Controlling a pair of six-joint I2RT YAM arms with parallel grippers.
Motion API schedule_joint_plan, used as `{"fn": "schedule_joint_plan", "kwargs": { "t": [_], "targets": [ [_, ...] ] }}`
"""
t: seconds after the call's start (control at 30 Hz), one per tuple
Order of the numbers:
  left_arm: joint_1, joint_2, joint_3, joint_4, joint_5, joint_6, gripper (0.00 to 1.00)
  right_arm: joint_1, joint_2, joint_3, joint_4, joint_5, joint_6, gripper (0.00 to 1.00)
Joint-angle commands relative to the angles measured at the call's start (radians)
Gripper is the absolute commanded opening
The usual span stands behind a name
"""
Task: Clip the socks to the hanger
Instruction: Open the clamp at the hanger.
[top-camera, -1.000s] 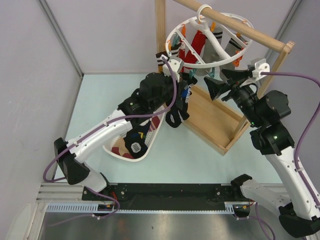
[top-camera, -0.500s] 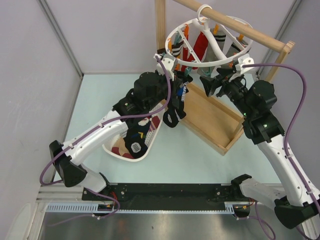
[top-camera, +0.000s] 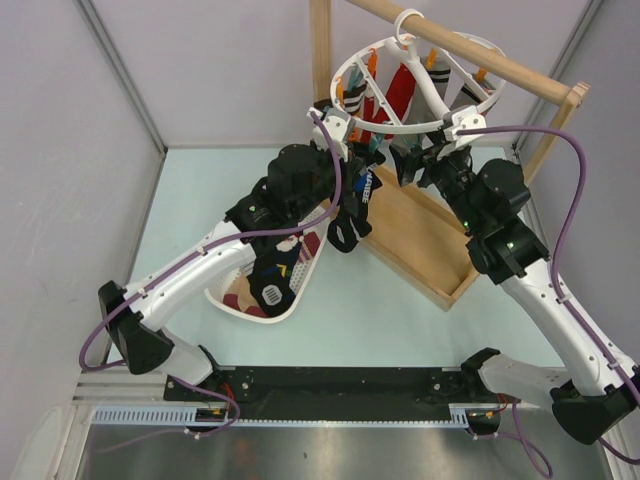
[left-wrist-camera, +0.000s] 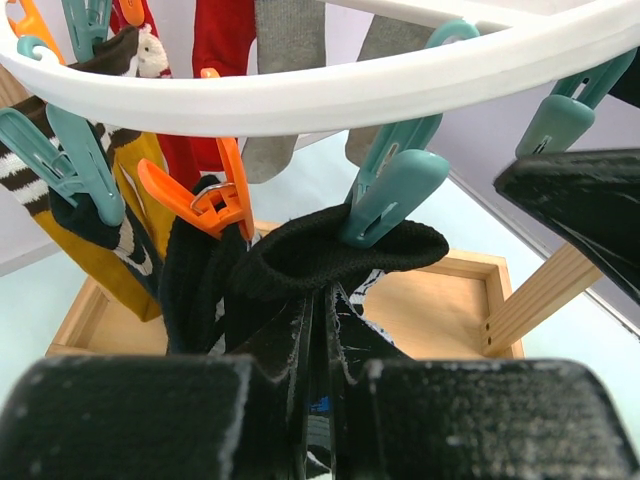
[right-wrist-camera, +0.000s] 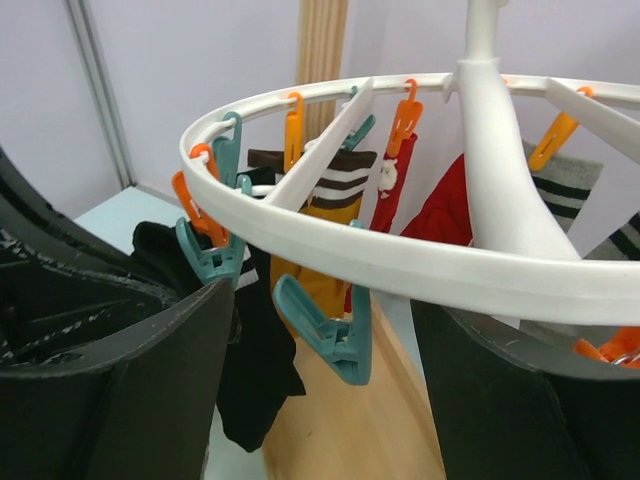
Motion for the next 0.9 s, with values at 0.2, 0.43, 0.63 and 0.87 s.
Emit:
{"fn": "schedule_joint_plan", "kwargs": {
  "t": [0.2, 0.43, 0.63, 0.87],
  "targets": [
    [0.009, -0.036, -0.004, 0.032, -0.002, -0.027, 0.10, 0.050, 0.016, 0.030, 0.124, 0.152, -0.053, 0.70],
    [0.009, -0.035, -0.002, 0.029, -0.002, -0.029, 0.10, 0.067, 0.025, 0.030, 0.124, 0.186, -0.067, 0.59],
    [0.011, -0.036, -0.007, 0.027, -0.010, -0.022, 0.10, 0.070, 0.025, 0.030, 0.115, 0.201, -0.042, 0.38],
    [0.012, -0.045, -0.024, 0.049, -0.013, -0.015, 0.13, 0.068, 0.019, 0.030, 0.099, 0.218, 0.059, 0.22]
  ]
}}
